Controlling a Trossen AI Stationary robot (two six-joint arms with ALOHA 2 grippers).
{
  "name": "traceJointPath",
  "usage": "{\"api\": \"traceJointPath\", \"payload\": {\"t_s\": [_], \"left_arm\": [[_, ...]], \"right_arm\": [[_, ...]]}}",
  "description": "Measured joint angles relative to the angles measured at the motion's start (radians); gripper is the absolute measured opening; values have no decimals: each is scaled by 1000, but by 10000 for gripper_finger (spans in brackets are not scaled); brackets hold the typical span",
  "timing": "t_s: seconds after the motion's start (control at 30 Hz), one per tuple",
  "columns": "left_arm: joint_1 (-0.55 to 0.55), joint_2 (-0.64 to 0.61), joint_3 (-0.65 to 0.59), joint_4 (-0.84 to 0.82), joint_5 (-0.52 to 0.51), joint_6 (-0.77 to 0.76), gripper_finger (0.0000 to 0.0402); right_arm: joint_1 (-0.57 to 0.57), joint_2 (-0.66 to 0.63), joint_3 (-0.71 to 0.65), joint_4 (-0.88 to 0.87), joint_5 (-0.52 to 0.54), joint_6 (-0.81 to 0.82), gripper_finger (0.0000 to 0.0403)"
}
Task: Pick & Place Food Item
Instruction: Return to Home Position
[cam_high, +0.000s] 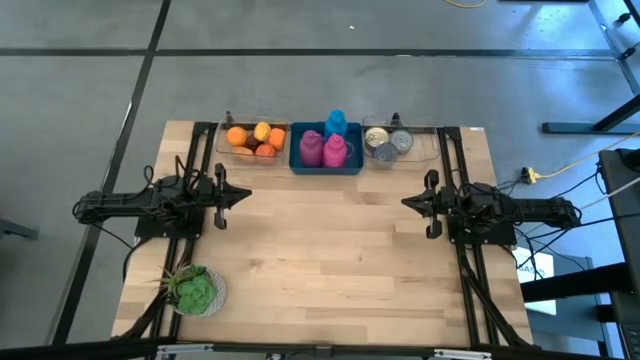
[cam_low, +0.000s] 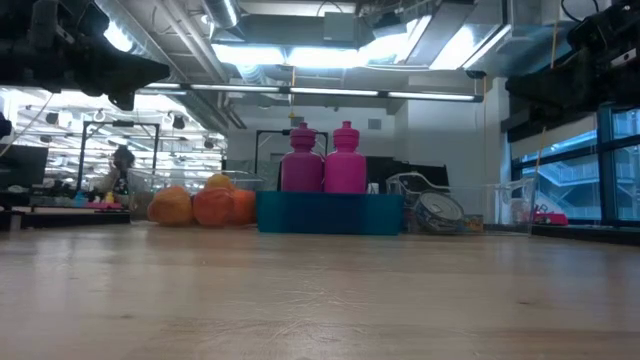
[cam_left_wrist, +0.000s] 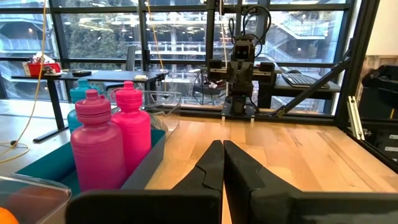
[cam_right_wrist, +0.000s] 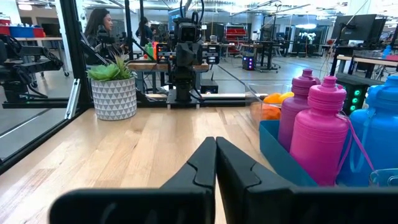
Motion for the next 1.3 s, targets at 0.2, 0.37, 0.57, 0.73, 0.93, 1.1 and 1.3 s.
{"api": "traceJointPath", "payload": {"t_s": [0.2, 0.37, 0.57, 0.73, 0.93, 1.1, 1.3], "left_arm": [[0, 0, 0, 0, 0, 0, 6], [0, 0, 0, 0, 0, 0, 10], [0, 0, 0, 0, 0, 0, 7], [0, 0, 0, 0, 0, 0, 7], [0, 0, 0, 0, 0, 0, 12], [0, 0, 0, 0, 0, 0, 11], [0, 0, 0, 0, 0, 0, 6]], "right_arm": [[0, 0, 0, 0, 0, 0, 10], [0, 0, 0, 0, 0, 0, 10], [0, 0, 0, 0, 0, 0, 10], [0, 0, 0, 0, 0, 0, 10], [0, 0, 0, 0, 0, 1, 10], [0, 0, 0, 0, 0, 1, 10], [0, 0, 0, 0, 0, 1, 10]]}}
